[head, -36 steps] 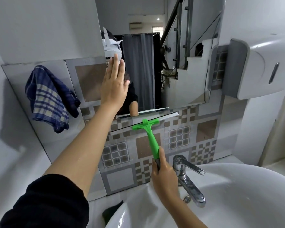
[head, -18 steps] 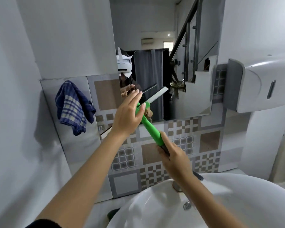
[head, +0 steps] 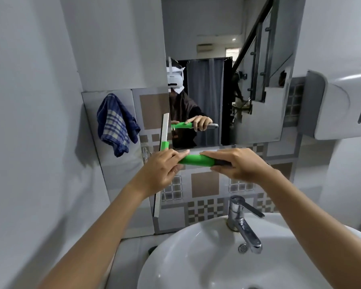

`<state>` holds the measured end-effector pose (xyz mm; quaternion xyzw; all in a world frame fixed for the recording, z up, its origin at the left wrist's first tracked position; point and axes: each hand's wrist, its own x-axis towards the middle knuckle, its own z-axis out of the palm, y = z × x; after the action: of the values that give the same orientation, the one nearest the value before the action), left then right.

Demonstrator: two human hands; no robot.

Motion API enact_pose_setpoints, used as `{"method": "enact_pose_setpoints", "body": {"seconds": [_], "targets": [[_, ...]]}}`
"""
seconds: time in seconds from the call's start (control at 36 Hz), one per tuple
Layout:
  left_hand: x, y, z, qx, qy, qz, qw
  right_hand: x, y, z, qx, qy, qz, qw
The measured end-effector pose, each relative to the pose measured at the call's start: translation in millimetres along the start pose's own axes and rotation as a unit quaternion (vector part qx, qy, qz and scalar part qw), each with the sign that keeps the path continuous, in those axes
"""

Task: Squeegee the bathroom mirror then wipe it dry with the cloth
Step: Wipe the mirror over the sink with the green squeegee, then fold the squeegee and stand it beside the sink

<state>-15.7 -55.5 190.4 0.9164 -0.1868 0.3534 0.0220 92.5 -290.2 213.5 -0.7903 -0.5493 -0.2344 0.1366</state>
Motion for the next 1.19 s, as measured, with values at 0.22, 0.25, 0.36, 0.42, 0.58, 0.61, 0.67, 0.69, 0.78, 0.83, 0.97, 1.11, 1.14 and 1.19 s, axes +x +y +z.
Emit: {"method": "enact_pose_setpoints", "body": {"seconds": [0.22,0.25,0.36,0.42,0.58,0.61,0.67,0.69,0.78,0.83,0.97,1.11,1.14,1.19], "targets": [[-24.0,5.4,7.6,0.061,0.094,-0.090,0.990,32.9,-14.2,13.1,0.060,0.145,-0.021,0.987],[-27.3,6.9,10.3,0.064,0.115,-0.110,0.985,36.1,-20.1,18.1,0.071,0.182,-0.011,0.981],[-39.9,14.2,23.7,0.054,0.179,-0.183,0.965,43.0,-51.3,41.1,0.155,0.353,0.103,0.917],[-44.8,18.8,32.7,0.048,0.205,-0.215,0.954,45.3,-70.4,48.3,0.225,0.382,0.182,0.877],[-57.3,31.3,57.7,0.069,0.230,-0.269,0.933,64.5,-98.9,81.3,0.367,0.340,0.290,0.816],[-59.4,32.1,61.4,0.076,0.236,-0.272,0.930,67.6,-100.2,85.7,0.383,0.337,0.302,0.805],[-63.3,31.8,67.9,0.086,0.245,-0.280,0.924,73.6,-102.5,94.3,0.410,0.328,0.318,0.789],[-65.1,30.5,70.7,0.087,0.246,-0.283,0.923,76.0,-104.1,97.4,0.429,0.326,0.325,0.777],[-69.9,25.7,75.7,0.083,0.237,-0.293,0.923,80.3,-108.5,106.0,0.496,0.331,0.330,0.731],[-74.0,21.0,76.8,0.078,0.236,-0.303,0.920,83.4,-110.4,109.5,0.515,0.330,0.314,0.726],[-89.1,5.7,78.8,0.019,0.202,-0.317,0.926,96.3,-108.8,117.1,0.547,0.303,0.271,0.732],[-110.0,-4.7,88.3,-0.093,0.136,-0.362,0.917,103.9,-108.0,141.0,0.541,0.223,0.237,0.775],[-114.6,-6.6,91.2,-0.127,0.122,-0.378,0.909,104.2,-108.7,146.6,0.536,0.207,0.230,0.786],[-123.1,-9.4,95.8,-0.205,0.104,-0.405,0.885,103.3,-111.1,159.1,0.527,0.184,0.212,0.802]]}}
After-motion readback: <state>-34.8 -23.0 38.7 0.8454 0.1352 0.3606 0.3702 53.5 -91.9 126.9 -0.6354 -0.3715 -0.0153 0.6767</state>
